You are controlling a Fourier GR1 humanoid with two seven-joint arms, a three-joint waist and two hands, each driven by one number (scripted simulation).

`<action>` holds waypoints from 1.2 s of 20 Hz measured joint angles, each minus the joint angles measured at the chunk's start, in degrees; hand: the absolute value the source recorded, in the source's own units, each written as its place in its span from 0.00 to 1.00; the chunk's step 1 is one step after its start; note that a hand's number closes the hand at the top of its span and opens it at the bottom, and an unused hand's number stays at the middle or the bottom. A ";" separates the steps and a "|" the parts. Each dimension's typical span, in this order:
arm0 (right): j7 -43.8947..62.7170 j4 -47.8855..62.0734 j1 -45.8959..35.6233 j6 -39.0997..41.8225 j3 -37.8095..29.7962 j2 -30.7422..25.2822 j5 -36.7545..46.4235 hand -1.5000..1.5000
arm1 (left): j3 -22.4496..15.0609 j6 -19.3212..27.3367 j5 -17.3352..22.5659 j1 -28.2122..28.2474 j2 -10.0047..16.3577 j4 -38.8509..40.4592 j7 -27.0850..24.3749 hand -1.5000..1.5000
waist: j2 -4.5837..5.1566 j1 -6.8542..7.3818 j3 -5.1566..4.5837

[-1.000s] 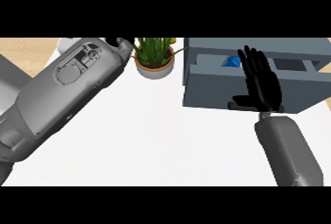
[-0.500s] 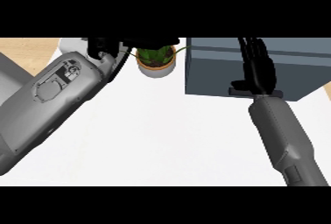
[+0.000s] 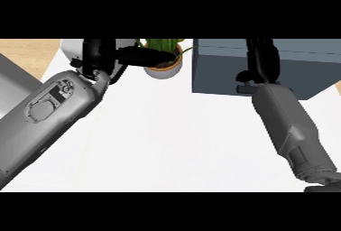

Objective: Pick up the can, place it into the drawer and close the drawer

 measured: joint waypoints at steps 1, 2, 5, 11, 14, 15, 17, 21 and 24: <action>0.02 1.11 -0.91 0.04 -0.20 -0.09 0.03 0.00 | 0.10 0.05 -0.23 0.93 0.27 -0.58 -0.19 0.00 | 0.02 -0.09 0.03; -0.02 2.16 -1.53 -0.24 -0.43 -0.32 0.08 0.00 | 0.20 -0.07 -0.32 1.31 0.47 -1.09 -0.13 0.00 | 0.06 0.03 0.02; 0.55 4.83 -3.59 -0.36 -0.97 -0.76 0.35 0.00 | 0.61 -0.59 -0.47 2.70 1.14 -2.70 -0.14 0.00 | 0.21 0.14 0.09; 0.22 8.82 -6.59 0.63 -1.93 -1.79 0.33 0.00 | 0.80 -0.95 -1.27 5.69 1.77 -5.34 -0.80 0.00 | 0.49 0.44 0.18; -2.01 9.83 -7.48 1.68 -2.98 -1.93 -0.86 0.00 | 0.62 -0.78 -1.85 7.03 2.10 -7.11 -0.80 0.00 | 0.54 0.34 0.27; -2.97 9.89 -7.65 1.78 -3.58 -1.86 -1.54 0.00 | 0.71 -0.77 -1.94 7.24 2.06 -7.26 -0.90 0.00 | 0.63 0.24 0.28; -5.81 9.54 -8.07 2.70 -5.23 -1.51 -3.66 0.00 | 0.95 -0.96 -1.95 7.99 2.50 -7.89 -0.91 0.00 | 0.63 -0.04 0.36; -11.61 8.62 -8.52 4.76 -9.40 -0.89 -8.84 0.00 | 1.50 -1.09 -2.10 9.71 2.88 -8.32 -1.72 0.00 | 0.83 -0.41 0.47; -15.01 8.05 -9.30 6.69 -12.36 0.10 -12.46 0.00 | 1.54 -1.30 -2.16 11.71 2.89 -8.90 -2.60 0.00 | 0.93 -0.50 0.53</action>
